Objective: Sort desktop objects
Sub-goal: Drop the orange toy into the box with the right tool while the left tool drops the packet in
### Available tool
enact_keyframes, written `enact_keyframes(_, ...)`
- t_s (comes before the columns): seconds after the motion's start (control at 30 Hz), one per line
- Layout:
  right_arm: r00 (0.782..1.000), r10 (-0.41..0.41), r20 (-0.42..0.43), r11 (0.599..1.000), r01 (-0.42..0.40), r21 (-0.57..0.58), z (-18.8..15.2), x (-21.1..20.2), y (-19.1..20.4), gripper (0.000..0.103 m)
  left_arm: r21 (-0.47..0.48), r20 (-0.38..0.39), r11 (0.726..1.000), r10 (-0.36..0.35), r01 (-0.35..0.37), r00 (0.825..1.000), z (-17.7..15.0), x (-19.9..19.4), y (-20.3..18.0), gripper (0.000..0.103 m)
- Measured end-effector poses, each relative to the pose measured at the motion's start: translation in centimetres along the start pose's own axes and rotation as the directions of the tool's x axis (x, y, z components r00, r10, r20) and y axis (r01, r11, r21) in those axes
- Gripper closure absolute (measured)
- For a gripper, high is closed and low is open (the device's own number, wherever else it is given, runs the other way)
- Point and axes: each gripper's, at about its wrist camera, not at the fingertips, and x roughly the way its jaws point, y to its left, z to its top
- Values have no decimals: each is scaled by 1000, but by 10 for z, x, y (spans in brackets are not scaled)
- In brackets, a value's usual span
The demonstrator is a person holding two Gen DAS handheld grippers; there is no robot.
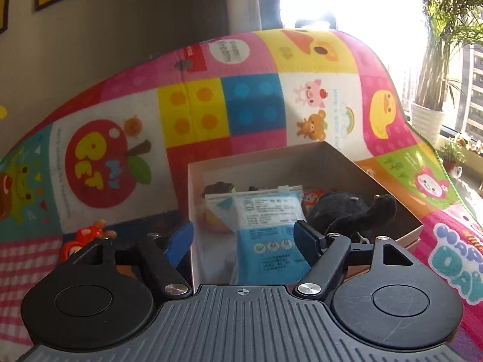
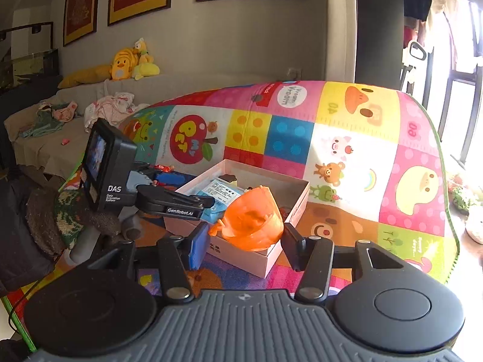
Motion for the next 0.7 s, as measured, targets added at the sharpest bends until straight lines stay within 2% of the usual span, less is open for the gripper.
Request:
enact_keyframes(0.07, 1000, 0, -10, 1000, 0, 8, 7, 16, -2, 51, -46, 35, 999, 16, -14, 999, -12, -9, 9, 9)
enact_keyframes(0.13, 1000, 8, -17, 1000, -8, 28, 18, 33, -3, 51, -91, 48, 996, -6, 10, 999, -20, -16, 18, 8)
enact_keyframes(0.23, 999, 31, -35, 996, -28, 83, 33, 63, -7, 51, -163, 55, 983, -82, 90, 995, -30, -19, 31, 7)
enact_keyframes(0.33, 997, 43, -67, 990, -33, 137, 46, 92, -11, 51, -222, 15, 949, -227, 224, 974, -34, -18, 37, 6)
enact_keyframes(0.37, 996, 54, -76, 988, -42, 152, 49, 101, -11, 51, -226, 7, 943, -249, 244, 968, -36, -18, 36, 6)
enact_keyframes(0.47, 993, 57, -99, 985, -39, 167, 66, 135, -10, 51, -176, 2, 951, -258, 254, 966, -42, -26, 21, 6)
enact_keyframes(0.53, 993, 50, -104, 985, -32, 172, 76, 155, -8, 51, -184, 4, 938, -297, 293, 955, -44, -31, 17, 6)
enact_keyframes(0.6, 995, 28, -92, 985, -12, 171, 84, 173, -7, 46, -194, 5, 925, -333, 328, 943, -46, -36, 13, 6)
enact_keyframes(0.63, 996, 17, -92, 984, 0, 178, 87, 181, -8, 37, -189, 4, 926, -332, 327, 943, -47, -38, 11, 6)
enact_keyframes(0.7, 996, -17, -88, 979, 35, 203, 86, 191, -14, 34, -161, -1, 940, -306, 302, 952, -50, -41, 7, 6)
